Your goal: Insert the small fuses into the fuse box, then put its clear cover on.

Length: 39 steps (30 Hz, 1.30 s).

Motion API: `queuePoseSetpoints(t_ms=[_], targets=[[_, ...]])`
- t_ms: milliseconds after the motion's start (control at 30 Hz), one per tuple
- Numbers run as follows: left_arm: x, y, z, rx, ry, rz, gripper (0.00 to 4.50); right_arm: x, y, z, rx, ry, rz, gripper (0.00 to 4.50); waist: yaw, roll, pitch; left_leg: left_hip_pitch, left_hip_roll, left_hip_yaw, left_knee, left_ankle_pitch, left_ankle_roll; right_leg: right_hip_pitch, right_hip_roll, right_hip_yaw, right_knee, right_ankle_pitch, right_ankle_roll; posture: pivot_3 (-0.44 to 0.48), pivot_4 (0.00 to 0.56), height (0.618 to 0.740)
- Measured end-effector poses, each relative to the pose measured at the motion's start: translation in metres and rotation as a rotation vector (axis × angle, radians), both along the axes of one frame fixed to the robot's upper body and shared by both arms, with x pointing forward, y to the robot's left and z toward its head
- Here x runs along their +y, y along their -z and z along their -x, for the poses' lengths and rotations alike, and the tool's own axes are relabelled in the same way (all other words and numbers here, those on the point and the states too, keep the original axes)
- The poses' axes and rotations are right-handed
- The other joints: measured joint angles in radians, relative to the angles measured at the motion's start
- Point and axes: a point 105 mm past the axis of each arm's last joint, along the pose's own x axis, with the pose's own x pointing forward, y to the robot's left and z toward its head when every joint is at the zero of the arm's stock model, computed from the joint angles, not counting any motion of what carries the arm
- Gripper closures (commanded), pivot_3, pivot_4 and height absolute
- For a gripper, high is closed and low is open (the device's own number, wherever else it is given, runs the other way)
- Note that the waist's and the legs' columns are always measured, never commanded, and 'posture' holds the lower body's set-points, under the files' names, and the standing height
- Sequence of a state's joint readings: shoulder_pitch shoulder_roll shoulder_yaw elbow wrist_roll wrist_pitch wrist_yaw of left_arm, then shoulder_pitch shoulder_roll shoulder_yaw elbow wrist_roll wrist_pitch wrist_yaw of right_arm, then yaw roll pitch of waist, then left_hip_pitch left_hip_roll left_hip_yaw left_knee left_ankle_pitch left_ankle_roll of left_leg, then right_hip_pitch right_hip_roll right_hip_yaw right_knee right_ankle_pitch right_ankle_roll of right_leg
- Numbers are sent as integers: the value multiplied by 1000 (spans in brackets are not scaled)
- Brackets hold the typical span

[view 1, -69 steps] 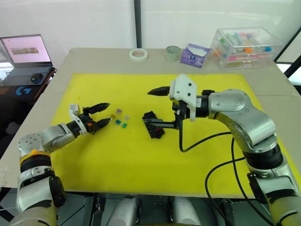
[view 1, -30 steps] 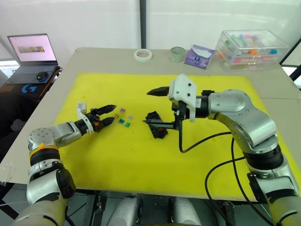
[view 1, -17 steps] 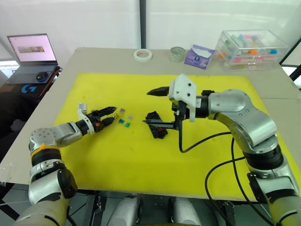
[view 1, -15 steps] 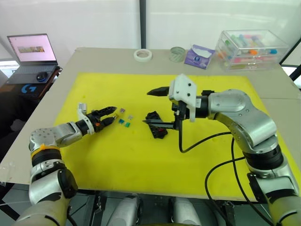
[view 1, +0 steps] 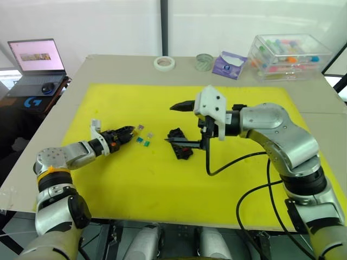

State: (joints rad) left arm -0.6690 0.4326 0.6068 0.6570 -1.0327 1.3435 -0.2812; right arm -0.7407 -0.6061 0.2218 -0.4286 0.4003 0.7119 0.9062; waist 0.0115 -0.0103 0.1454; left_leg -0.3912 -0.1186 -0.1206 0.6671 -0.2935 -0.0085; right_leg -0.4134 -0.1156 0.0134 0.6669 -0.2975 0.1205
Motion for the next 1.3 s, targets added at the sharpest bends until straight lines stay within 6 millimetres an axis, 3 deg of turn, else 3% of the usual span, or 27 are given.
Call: queuePoseSetpoints(t_ms=[33, 467, 567, 1300], targets=[[0, 0, 0, -1, 1, 1, 3961, 0, 0, 0, 1, -1, -1, 0, -1, 0, 0, 0, 0, 0, 0, 0, 0, 0, 0, 0, 0, 0, 0, 0, 150, 740], [0, 1, 1, -3, 5, -14, 3961, 1, 0, 1, 6, -7, -4, 0, -2, 0, 0, 0, 0, 0, 0, 0, 0, 0, 0, 0, 0, 0, 0, 0, 150, 740], [0, 0, 0, -5, 6, -17, 4483, 1, 0, 1, 6, -7, -4, 0, -2, 0, 0, 0, 0, 0, 0, 0, 0, 0, 0, 0, 0, 0, 0, 0, 150, 740], [2, -1, 11, -40, 32, -56, 4483, 1, 0, 1, 3, -9, -4, 0, -19, 1, 0, 0, 0, 0, -2, 0, 0, -1, 0, 1, -2, 0, 0, 0, 150, 740]])
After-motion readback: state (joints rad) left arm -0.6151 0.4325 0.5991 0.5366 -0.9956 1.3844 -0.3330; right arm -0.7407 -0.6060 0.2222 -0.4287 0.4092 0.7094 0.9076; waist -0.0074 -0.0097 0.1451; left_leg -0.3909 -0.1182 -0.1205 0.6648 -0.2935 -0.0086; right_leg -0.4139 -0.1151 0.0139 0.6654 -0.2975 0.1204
